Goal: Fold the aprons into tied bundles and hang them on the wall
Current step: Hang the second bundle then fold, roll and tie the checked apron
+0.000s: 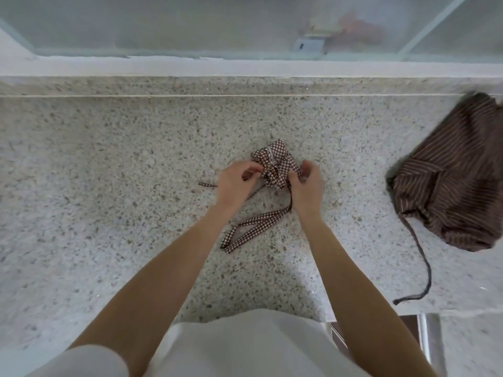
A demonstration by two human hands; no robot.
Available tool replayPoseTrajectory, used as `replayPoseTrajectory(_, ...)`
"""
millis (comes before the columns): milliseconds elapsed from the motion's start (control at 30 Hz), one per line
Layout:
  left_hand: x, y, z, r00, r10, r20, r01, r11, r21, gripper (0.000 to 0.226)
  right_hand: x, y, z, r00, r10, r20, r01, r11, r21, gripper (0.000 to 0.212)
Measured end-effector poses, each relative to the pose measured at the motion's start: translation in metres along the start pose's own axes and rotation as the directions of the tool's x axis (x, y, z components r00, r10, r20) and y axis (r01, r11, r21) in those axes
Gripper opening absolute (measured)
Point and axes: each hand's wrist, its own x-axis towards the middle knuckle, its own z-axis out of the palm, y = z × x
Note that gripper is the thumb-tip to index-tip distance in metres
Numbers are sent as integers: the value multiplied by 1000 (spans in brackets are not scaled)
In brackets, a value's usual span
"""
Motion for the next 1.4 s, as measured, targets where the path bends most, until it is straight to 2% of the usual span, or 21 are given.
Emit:
replayPoseTrajectory(67,1,2,3,999,34,-10,-34,999,6,14,1,3,-6,982,-179,-58,172,979,-105,36)
replayPoseTrajectory(133,3,2,4,998,55,-13,-54,998,39,13,3,3,-8,933,-359,-35,347,919,-186,29)
replayPoseTrajectory(233,1,-3,2,987,161,-25,-155,974,164,6,11,-5,-5,778,-618,111,622,733,-277,20)
replayPoseTrajectory(300,-4,-9,1,964,265,-20,-237,893,383,18,18,-10,3,662,-713,231,744,589,-315,17)
replayPoseTrajectory(400,-13,-15,2,963,263,62,-248,772,585,28,27,-15,10,551,-736,393,824,408,-392,11)
replayPoseTrajectory(467,-18,-19,4,973,195,123,-228,749,623,31,31,-19,11,511,-743,433,838,317,-445,8)
replayPoseTrajectory(567,-20,-24,4,978,159,135,-209,752,625,26,34,-26,13,419,-735,533,860,132,-493,6)
replayPoseTrajectory(633,-17,-25,2,980,117,161,-194,737,647,26,36,-28,15,399,-675,621,856,32,-516,9)
replayPoseTrajectory(667,-15,-26,0,984,98,151,-175,725,666,29,36,-27,16,415,-641,646,849,18,-528,12)
replayPoseTrajectory(767,-1,-31,-13,997,67,43,-79,737,671,31,36,-26,15,495,-559,666,835,93,-542,23)
replayPoseTrajectory(900,12,-28,-18,997,65,30,-69,750,658,28,32,-28,19,574,-508,642,780,100,-618,20)
replayPoseTrajectory(1033,14,-24,-17,997,72,4,-58,770,636,26,31,-37,25,684,-517,514,721,378,-580,21)
replayPoseTrajectory(1100,16,-20,-21,987,156,-32,-102,774,624,22,32,-43,28,703,-521,484,707,442,-552,21)
replayPoseTrajectory(1167,20,-12,-26,969,243,-44,-162,761,629,20,32,-47,30,691,-515,507,722,459,-517,19)
replayPoseTrajectory(1267,29,-1,-31,985,165,56,-164,769,617,20,33,-50,32,667,-481,570,741,504,-443,19)
replayPoseTrajectory(1333,33,7,-36,998,30,63,-57,870,489,17,33,-51,35,690,-425,586,700,598,-390,21)
replayPoseTrajectory(1400,35,15,-40,995,-79,67,66,983,171,14,33,-53,36,730,-358,582,623,700,-350,24)
